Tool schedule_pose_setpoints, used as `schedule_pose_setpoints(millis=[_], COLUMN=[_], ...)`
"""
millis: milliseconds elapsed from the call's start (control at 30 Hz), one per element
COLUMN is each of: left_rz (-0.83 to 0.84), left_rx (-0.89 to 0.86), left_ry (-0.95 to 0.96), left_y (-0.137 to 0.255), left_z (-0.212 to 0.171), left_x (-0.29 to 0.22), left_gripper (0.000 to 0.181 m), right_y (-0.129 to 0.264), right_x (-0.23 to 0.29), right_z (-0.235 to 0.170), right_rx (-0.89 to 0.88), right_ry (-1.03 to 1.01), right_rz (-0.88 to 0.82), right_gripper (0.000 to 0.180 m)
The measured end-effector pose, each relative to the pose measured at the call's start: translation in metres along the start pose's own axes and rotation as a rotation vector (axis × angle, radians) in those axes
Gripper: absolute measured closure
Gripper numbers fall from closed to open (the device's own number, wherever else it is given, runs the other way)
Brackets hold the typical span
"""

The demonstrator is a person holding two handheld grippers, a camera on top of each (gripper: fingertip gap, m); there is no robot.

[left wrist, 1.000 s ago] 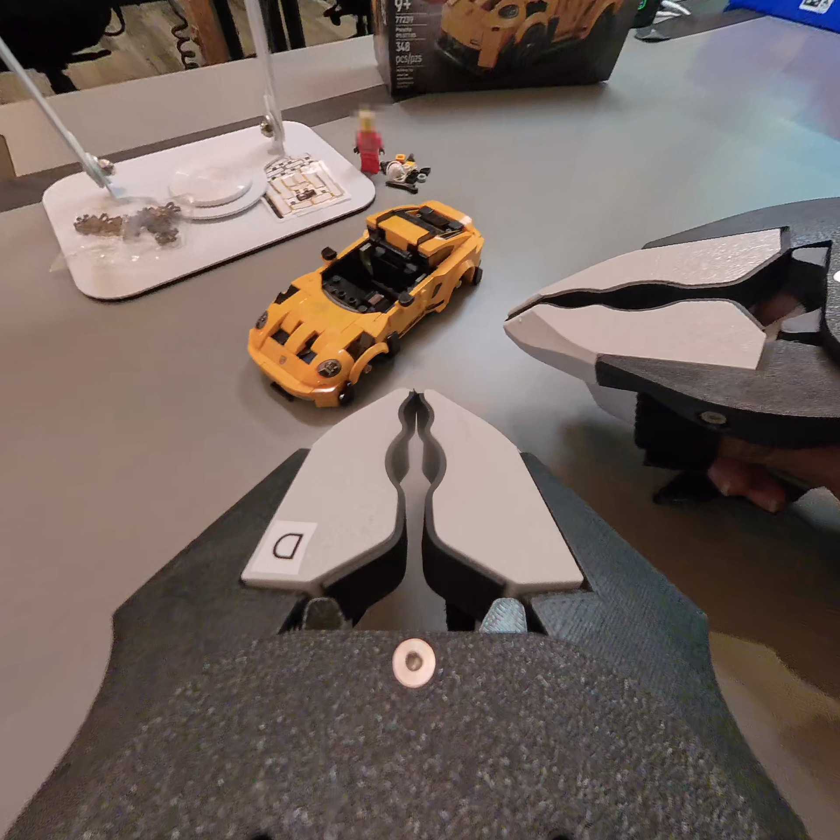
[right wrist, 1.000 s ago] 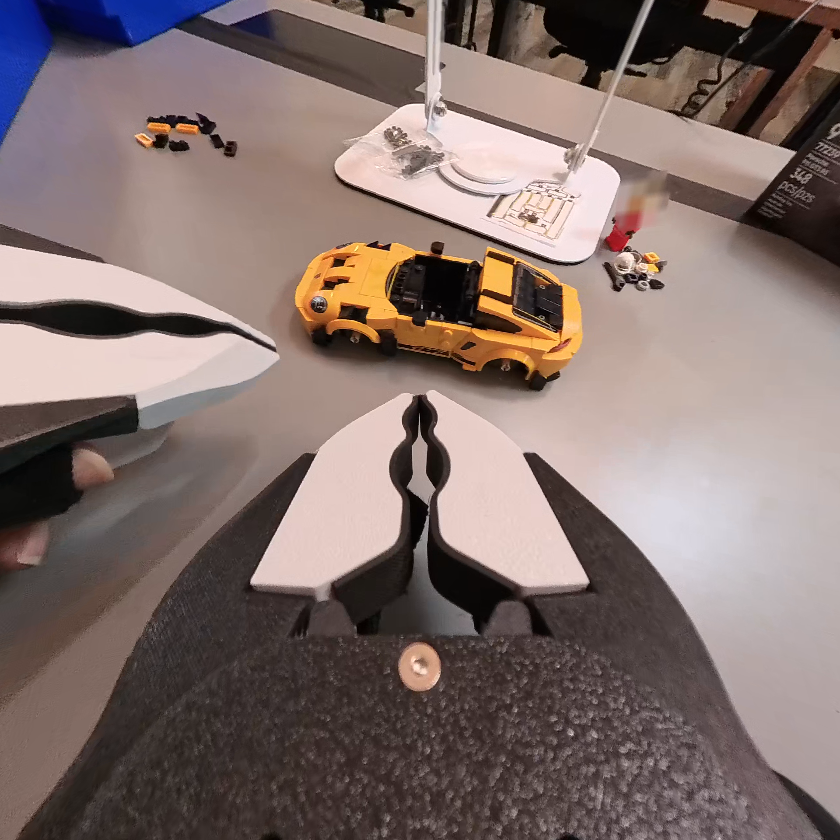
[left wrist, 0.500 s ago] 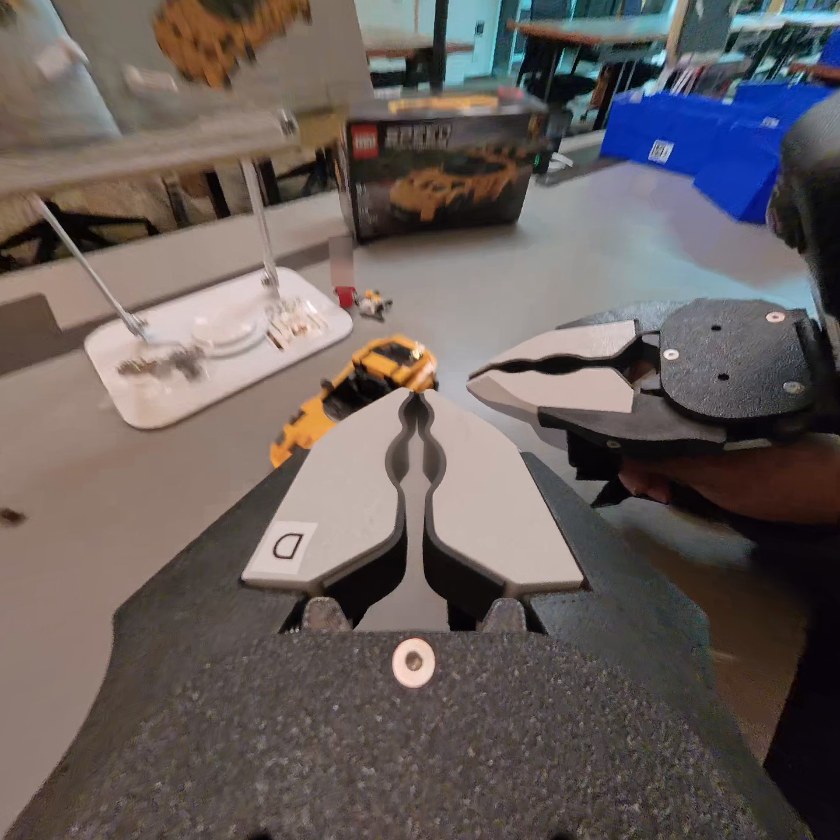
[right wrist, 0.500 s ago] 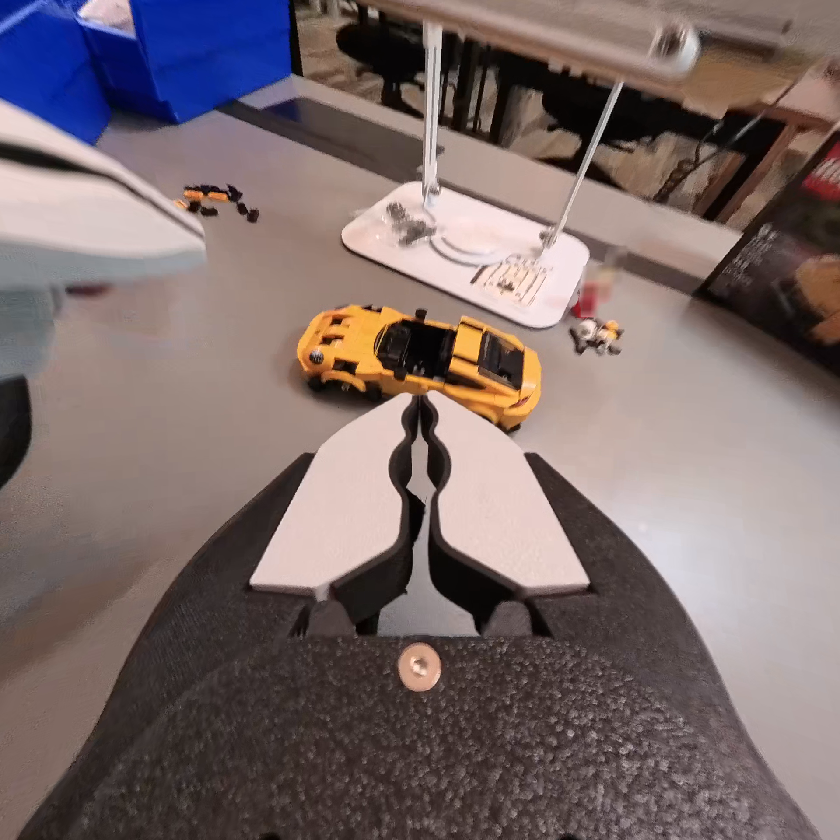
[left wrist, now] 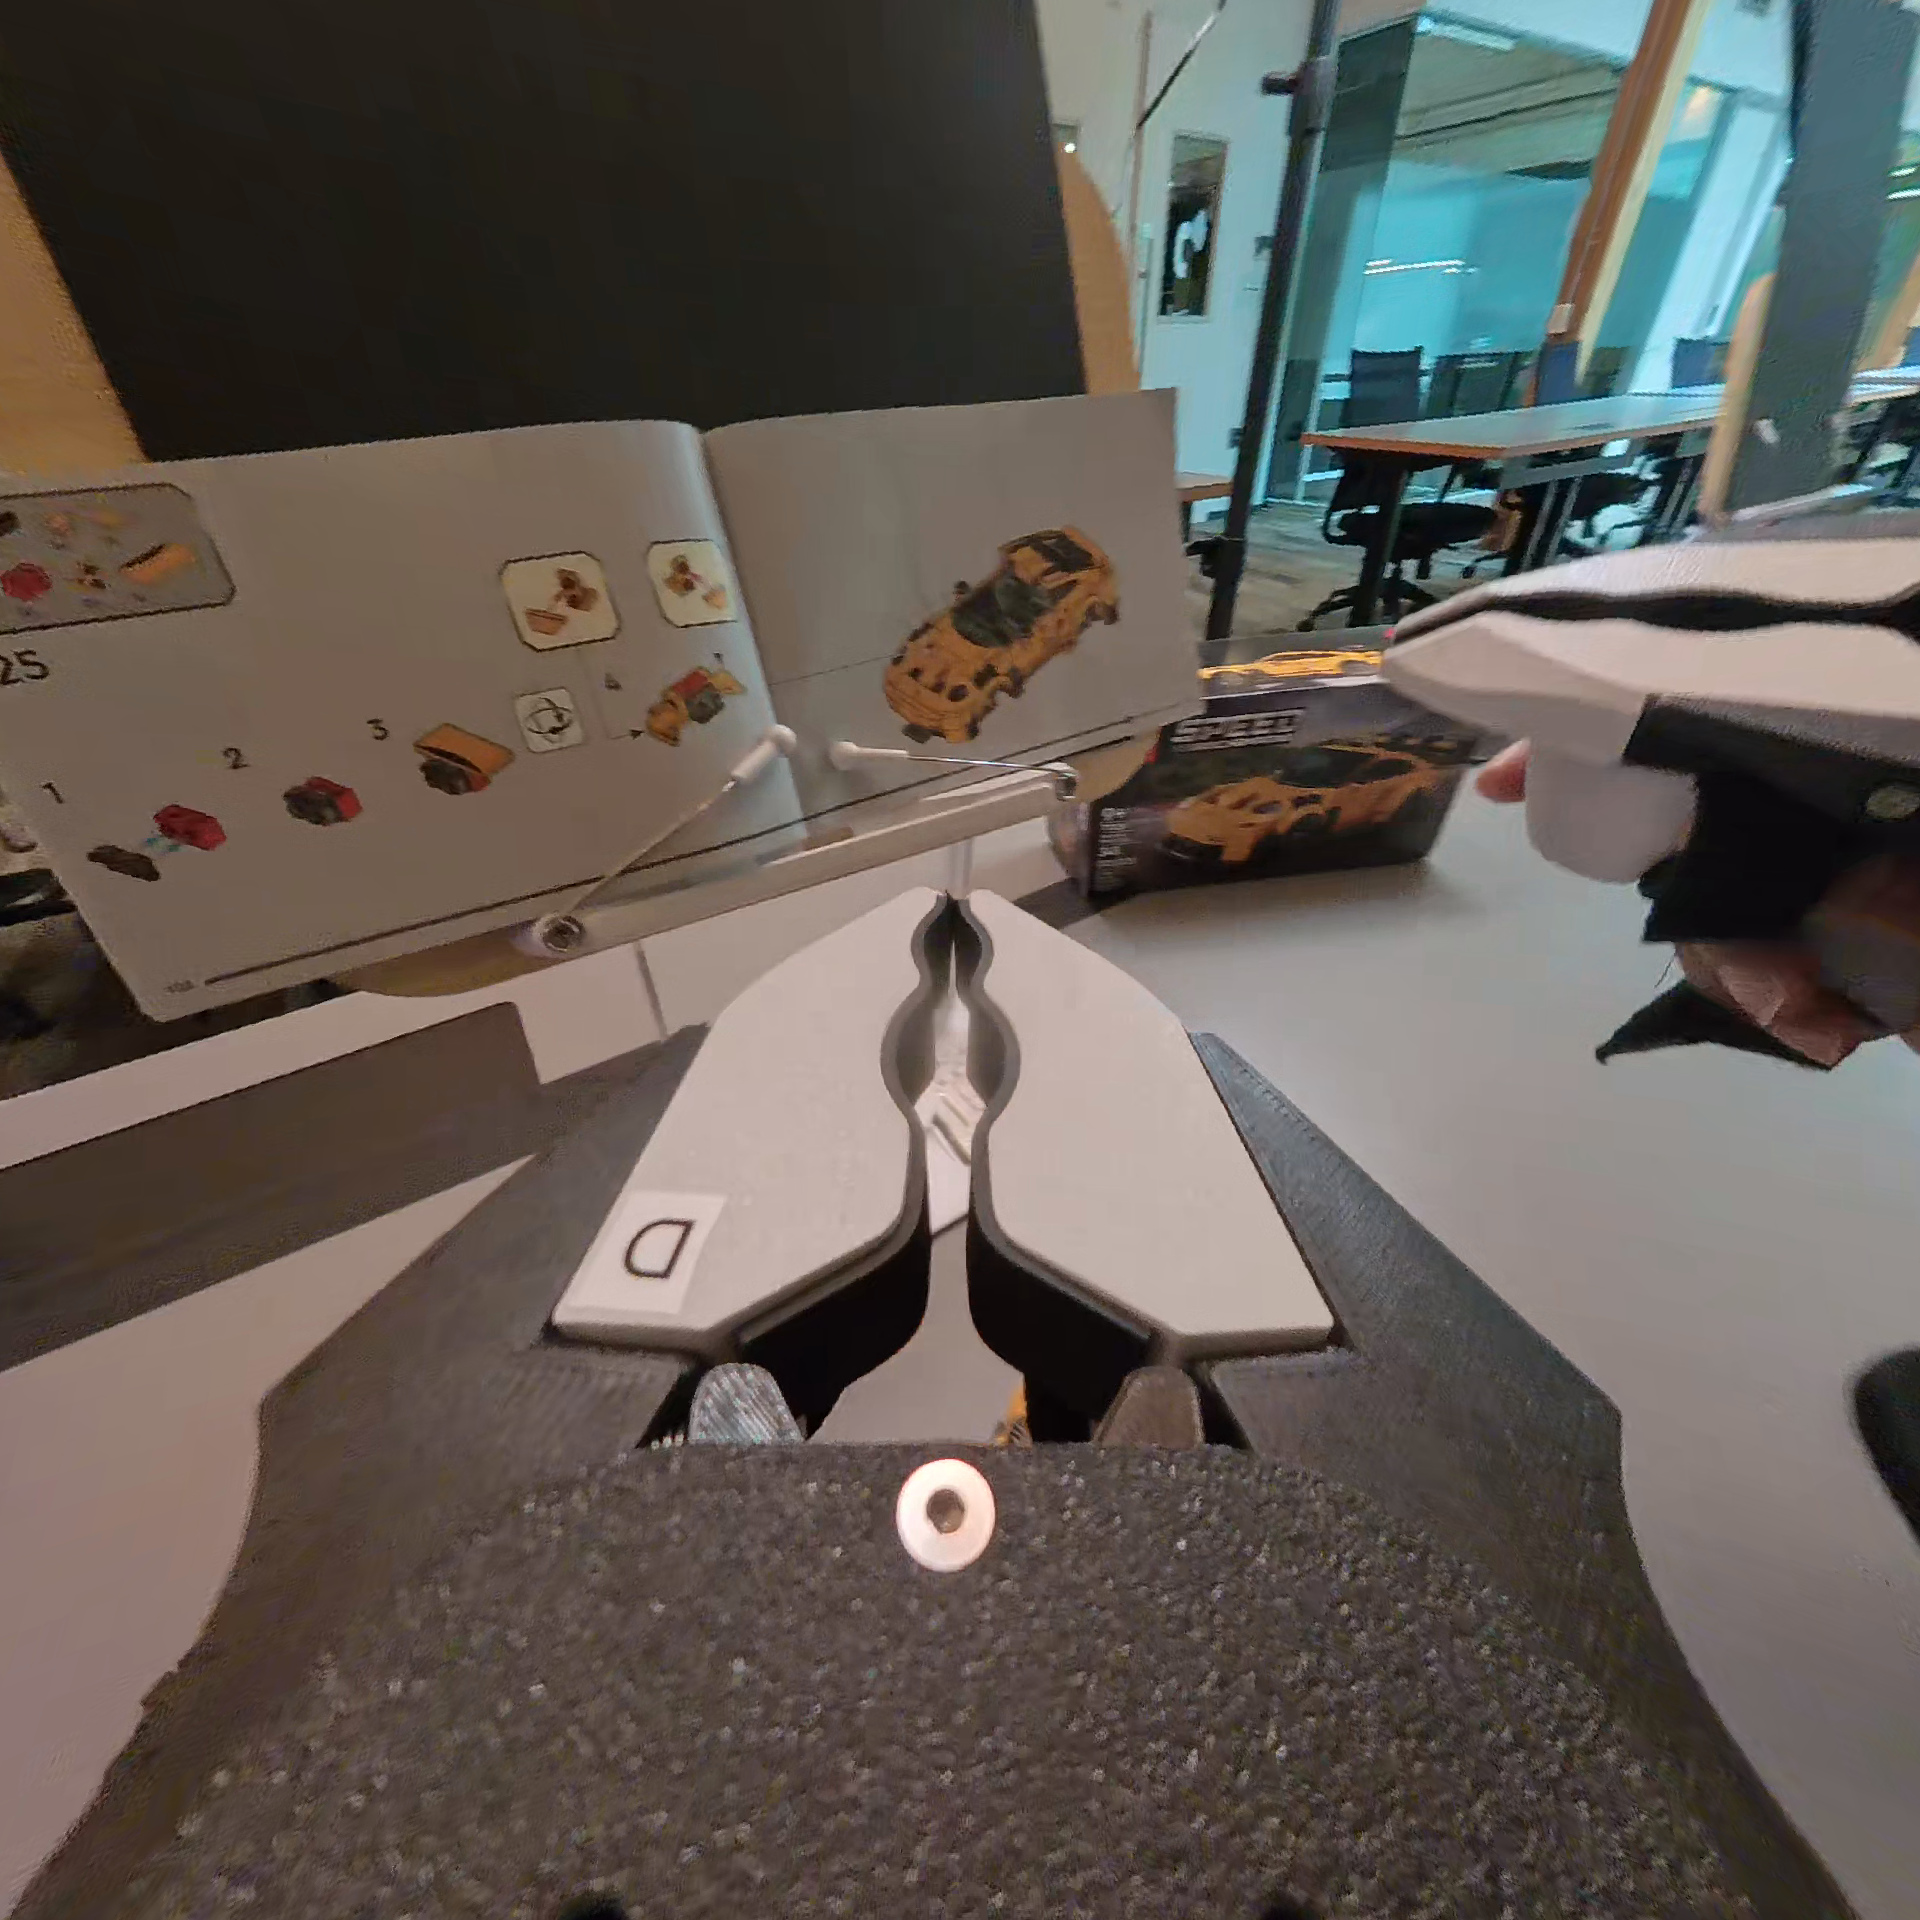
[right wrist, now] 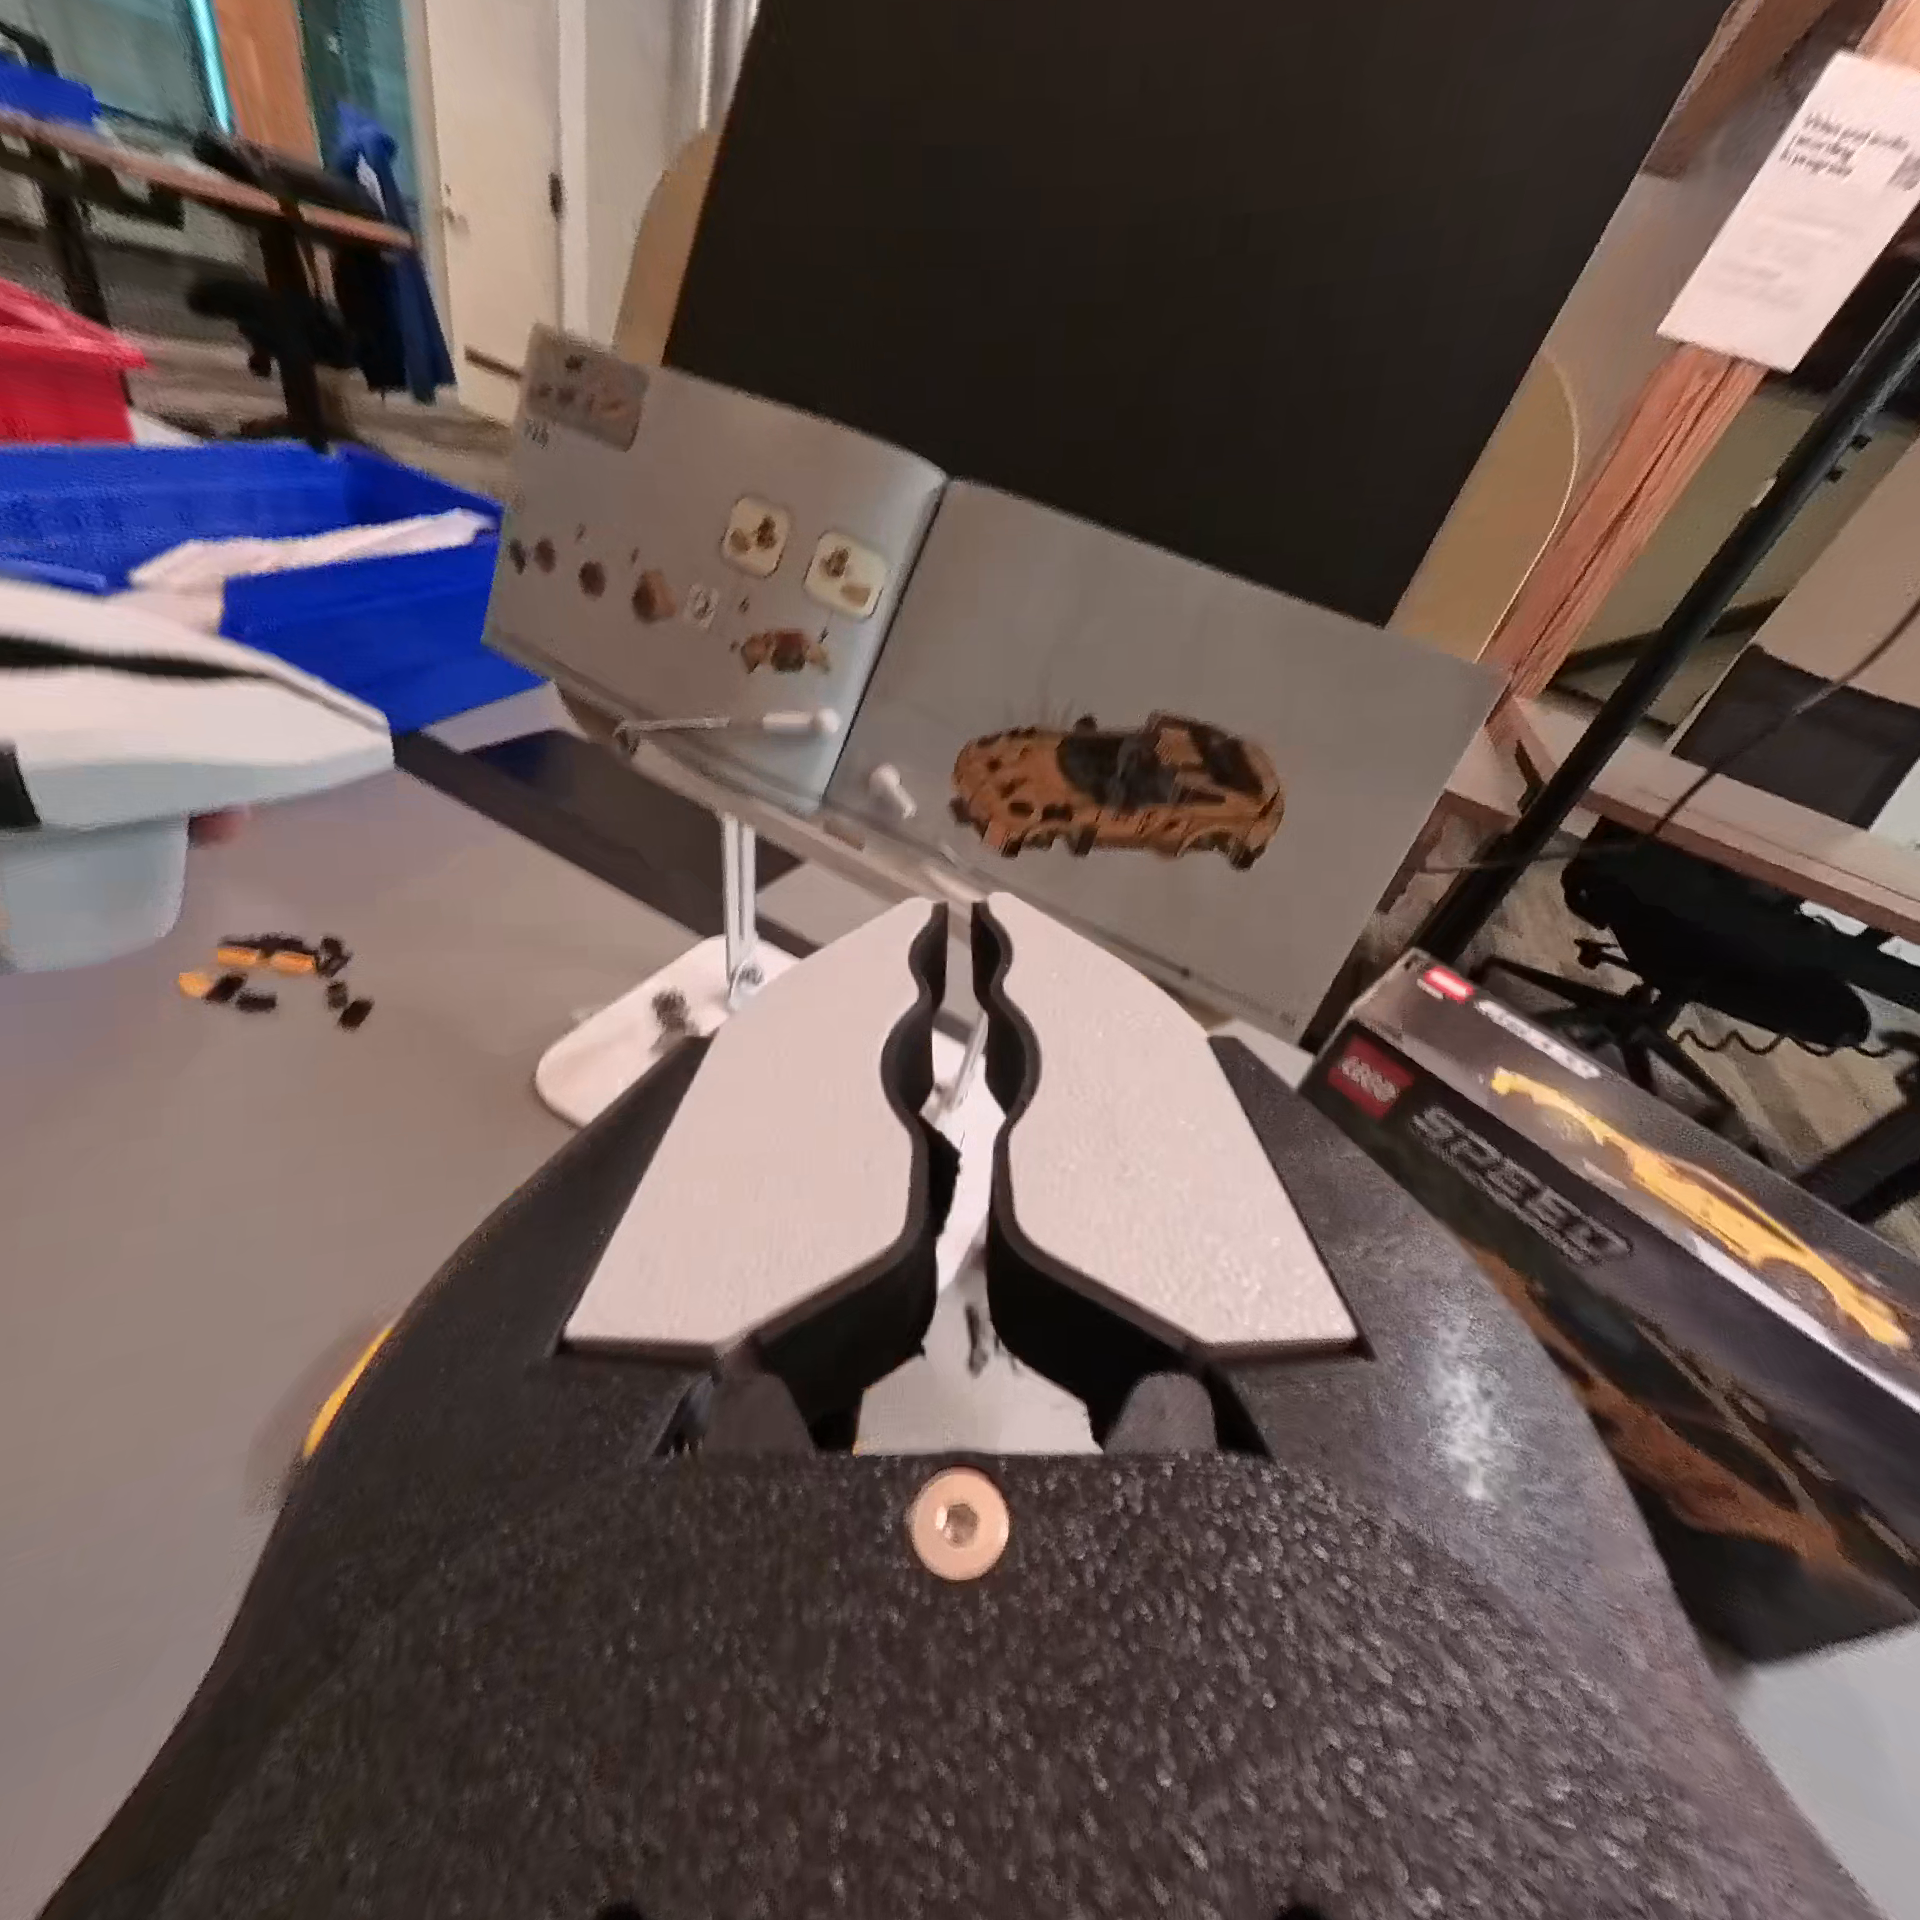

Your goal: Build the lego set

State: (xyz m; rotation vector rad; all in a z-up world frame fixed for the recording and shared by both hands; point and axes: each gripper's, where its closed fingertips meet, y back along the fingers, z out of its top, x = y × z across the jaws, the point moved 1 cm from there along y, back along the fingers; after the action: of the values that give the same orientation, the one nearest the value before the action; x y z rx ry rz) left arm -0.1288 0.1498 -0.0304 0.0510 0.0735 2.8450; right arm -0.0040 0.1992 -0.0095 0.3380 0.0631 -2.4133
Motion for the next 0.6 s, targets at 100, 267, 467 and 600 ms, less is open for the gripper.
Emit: schedule_pose_setpoints(millis=[100, 267, 467, 600], left_rz=[0.029, 0.068, 0.071, 0.061], left_rx=[0.007, -0.003, 0.008, 0.075], left_ry=[0.012, -0.051, -0.053, -0.164], left_y=[-0.020, -0.046, -0.082, -0.099], left_z=[-0.009, 0.001, 0.011, 0.000], left_x=[0.015, 0.037, 0.068, 0.079], left_gripper=[0.181, 0.177, 0.171, 0.160], right_y=[-0.027, -0.070, -0.088, -0.095], right_x=[-0.015, -0.016, -0.014, -0.012], right_z=[-0.003, -0.020, -0.022, -0.027], right_rx=[-0.064, -0.067, -0.108, -0.086], right_ry=[-0.019, 0.080, 0.115, 0.187], right_rz=[-0.033, -0.018, 0.013, 0.052], right_gripper=[0.176, 0.170, 0.168, 0.164])
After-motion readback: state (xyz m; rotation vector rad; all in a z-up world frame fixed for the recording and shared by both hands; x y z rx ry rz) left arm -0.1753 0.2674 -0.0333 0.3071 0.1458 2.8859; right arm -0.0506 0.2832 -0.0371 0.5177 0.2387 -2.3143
